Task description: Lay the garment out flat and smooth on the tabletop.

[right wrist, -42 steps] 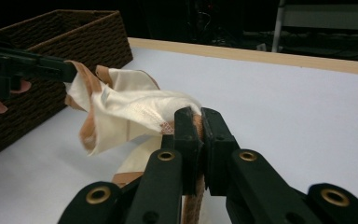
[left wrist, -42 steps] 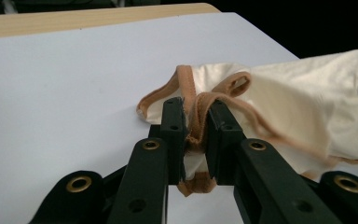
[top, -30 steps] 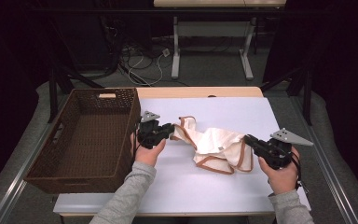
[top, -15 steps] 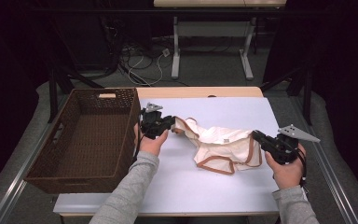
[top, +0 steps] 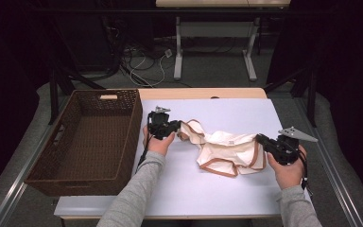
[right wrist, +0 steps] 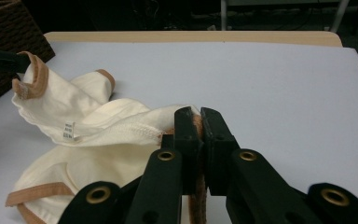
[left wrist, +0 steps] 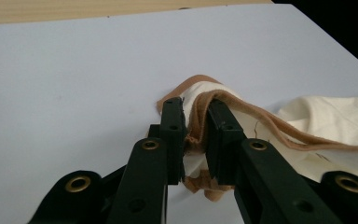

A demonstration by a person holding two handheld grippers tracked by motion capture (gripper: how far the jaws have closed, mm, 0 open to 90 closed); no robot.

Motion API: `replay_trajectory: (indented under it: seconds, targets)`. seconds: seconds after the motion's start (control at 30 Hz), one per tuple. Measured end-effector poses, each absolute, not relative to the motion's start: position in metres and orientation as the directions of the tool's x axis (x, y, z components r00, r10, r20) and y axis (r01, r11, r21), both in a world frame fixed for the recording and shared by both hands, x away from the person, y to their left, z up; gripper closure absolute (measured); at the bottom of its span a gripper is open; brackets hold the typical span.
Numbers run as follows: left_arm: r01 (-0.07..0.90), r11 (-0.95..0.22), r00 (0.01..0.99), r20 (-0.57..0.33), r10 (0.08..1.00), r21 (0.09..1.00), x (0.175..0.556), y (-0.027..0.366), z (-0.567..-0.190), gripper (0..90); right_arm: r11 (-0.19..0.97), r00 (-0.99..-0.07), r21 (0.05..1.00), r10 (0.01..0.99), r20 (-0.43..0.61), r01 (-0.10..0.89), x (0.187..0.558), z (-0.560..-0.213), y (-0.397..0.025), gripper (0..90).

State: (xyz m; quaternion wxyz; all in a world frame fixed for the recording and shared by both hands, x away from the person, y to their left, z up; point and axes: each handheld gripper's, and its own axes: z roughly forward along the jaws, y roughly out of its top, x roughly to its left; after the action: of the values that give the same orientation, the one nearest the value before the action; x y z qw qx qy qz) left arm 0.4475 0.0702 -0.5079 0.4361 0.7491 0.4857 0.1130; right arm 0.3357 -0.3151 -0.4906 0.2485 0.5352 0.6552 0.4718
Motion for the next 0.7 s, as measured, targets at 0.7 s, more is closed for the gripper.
replay_trajectory:
  seconds: [0.7]
  targets:
    - [0.671,-0.140,0.453,-0.253,0.855,0.728,0.452,0.064,-0.527,77.8,0.044,-0.259,0.839,0.959,0.117,0.542,0.345,-0.514,-0.316,84.9]
